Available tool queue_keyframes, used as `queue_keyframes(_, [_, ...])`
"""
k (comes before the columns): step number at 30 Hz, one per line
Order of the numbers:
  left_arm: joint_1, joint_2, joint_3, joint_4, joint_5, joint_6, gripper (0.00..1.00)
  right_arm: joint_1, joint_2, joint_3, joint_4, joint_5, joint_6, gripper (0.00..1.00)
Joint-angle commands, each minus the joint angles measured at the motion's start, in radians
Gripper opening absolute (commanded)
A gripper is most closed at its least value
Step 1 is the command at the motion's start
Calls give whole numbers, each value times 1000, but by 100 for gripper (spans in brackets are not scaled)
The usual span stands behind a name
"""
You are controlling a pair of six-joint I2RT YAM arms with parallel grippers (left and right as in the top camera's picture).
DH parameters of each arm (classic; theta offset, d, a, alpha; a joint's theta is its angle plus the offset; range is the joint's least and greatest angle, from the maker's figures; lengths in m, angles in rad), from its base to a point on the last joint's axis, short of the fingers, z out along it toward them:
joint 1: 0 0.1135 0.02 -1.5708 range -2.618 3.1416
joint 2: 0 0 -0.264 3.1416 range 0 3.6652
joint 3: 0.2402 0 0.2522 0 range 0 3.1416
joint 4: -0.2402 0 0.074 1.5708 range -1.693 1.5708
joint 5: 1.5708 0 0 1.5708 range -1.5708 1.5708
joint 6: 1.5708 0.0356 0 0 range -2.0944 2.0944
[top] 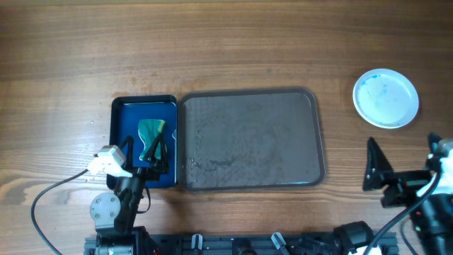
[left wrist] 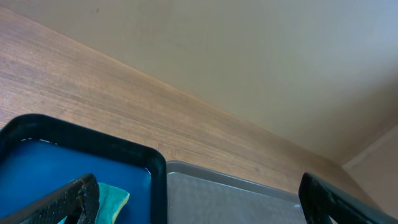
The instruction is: Clean dirty plates on tray and stack at the side
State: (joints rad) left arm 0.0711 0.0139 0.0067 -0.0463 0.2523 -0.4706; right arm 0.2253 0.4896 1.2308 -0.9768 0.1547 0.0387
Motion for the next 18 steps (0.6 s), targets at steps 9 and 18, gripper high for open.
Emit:
queue_keyframes(9, [3, -9, -1, -9, -7, -9, 100, -79, -351, -732, 602, -191, -9, 100])
queue_keyframes(18, [3, -9, -1, -9, -7, -9, 100, -79, -365, -1014, 1019, -249, -9, 100])
